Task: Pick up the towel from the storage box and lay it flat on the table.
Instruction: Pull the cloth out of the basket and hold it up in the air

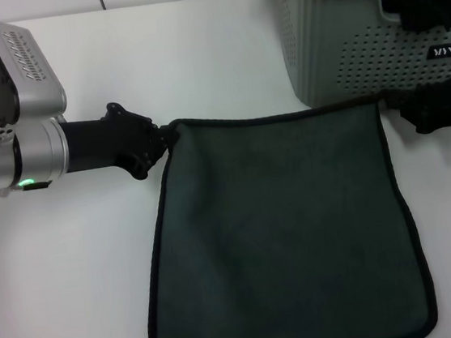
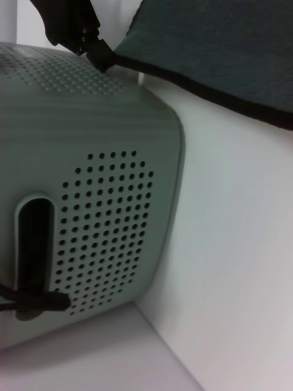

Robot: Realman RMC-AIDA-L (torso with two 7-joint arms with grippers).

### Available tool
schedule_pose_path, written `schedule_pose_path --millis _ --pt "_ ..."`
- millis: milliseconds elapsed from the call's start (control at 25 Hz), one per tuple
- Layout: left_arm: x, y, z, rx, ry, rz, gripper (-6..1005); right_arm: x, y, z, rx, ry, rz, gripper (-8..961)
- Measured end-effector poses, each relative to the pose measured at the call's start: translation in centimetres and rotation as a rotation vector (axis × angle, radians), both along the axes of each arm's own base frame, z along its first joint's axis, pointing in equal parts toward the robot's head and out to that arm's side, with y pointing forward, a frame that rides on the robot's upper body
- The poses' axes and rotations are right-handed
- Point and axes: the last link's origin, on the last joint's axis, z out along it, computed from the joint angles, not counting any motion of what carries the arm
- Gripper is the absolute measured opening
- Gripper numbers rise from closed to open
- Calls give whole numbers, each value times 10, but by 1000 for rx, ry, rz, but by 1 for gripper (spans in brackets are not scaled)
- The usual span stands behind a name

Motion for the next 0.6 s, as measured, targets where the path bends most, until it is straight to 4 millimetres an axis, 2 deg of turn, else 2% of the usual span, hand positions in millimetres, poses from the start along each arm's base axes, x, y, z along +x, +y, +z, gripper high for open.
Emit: schedule_pose_path --millis 600 --pt "0 6 2 47 26 -12 33 -1 4 -1 6 -7 -6 86"
